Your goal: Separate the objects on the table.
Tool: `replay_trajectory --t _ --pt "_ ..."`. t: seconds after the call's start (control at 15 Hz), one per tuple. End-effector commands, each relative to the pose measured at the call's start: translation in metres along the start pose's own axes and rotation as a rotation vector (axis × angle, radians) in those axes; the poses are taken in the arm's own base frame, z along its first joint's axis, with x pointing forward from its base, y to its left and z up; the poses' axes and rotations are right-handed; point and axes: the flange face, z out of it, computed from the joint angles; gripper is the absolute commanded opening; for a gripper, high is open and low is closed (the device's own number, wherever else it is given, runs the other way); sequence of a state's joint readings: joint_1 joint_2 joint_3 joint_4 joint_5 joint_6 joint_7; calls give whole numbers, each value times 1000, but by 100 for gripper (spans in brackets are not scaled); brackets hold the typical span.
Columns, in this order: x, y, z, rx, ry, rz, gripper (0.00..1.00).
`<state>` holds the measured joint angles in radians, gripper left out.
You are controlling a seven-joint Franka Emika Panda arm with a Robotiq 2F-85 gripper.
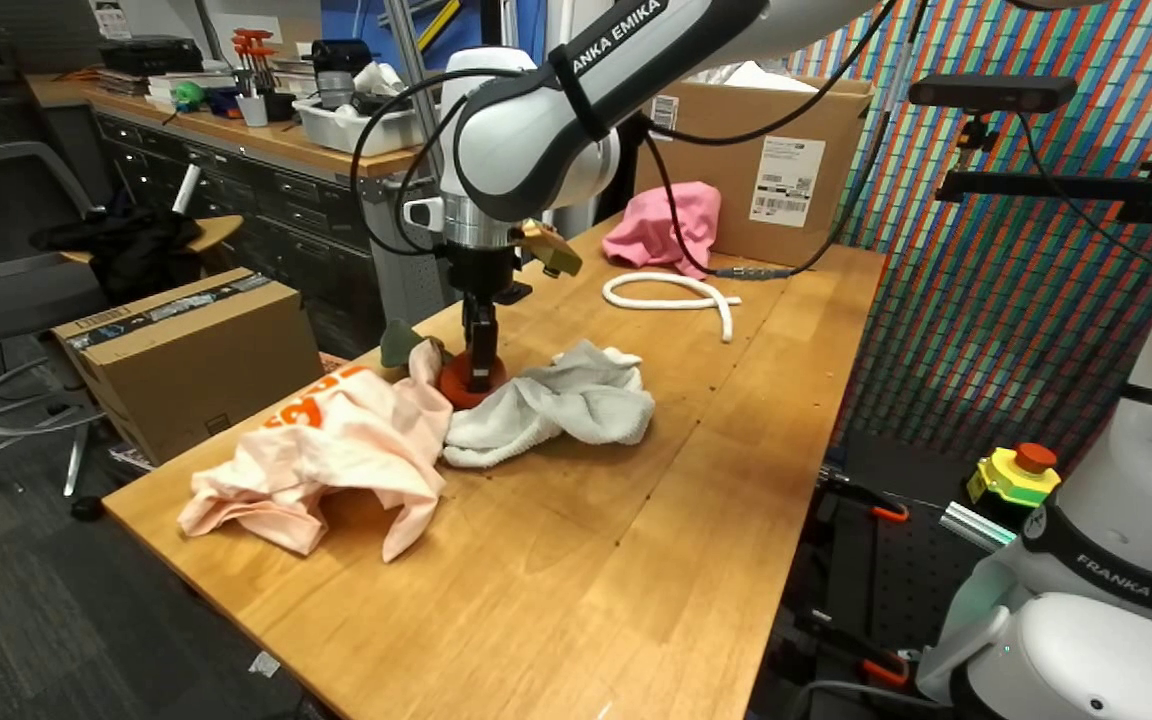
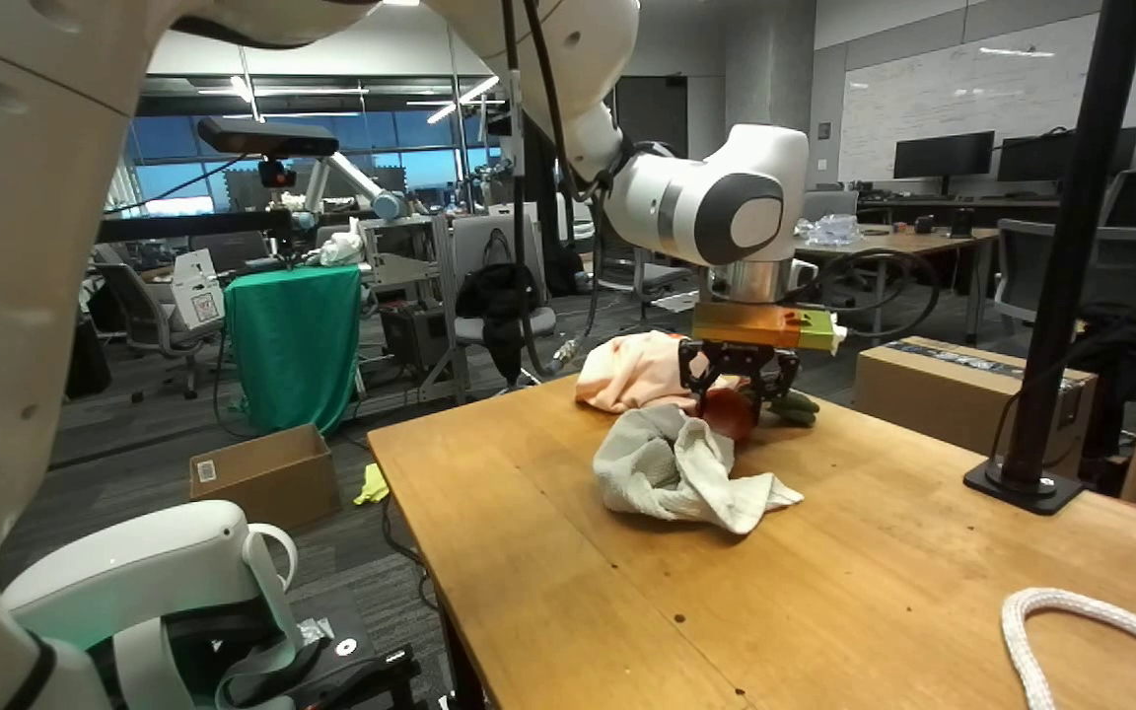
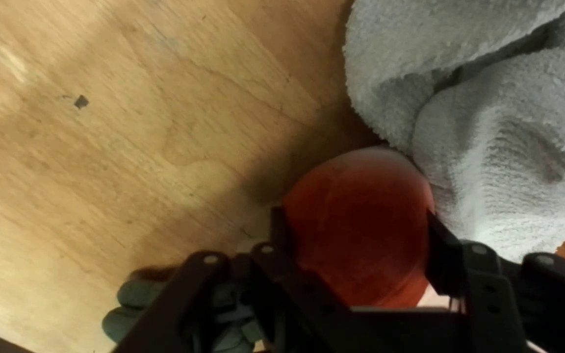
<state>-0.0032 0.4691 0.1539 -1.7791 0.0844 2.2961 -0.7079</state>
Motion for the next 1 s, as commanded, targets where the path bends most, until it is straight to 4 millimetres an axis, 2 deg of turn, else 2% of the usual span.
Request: replay_trajectory --t 0.0,0.2,0.33,0.93 --pt "1 6 -8 11 25 12 34" --pt "-6 8 -17 0 24 17 13" --pt "-10 10 -28 -14 33 25 5" --pt "-34 20 -89 -91 107 83 7"
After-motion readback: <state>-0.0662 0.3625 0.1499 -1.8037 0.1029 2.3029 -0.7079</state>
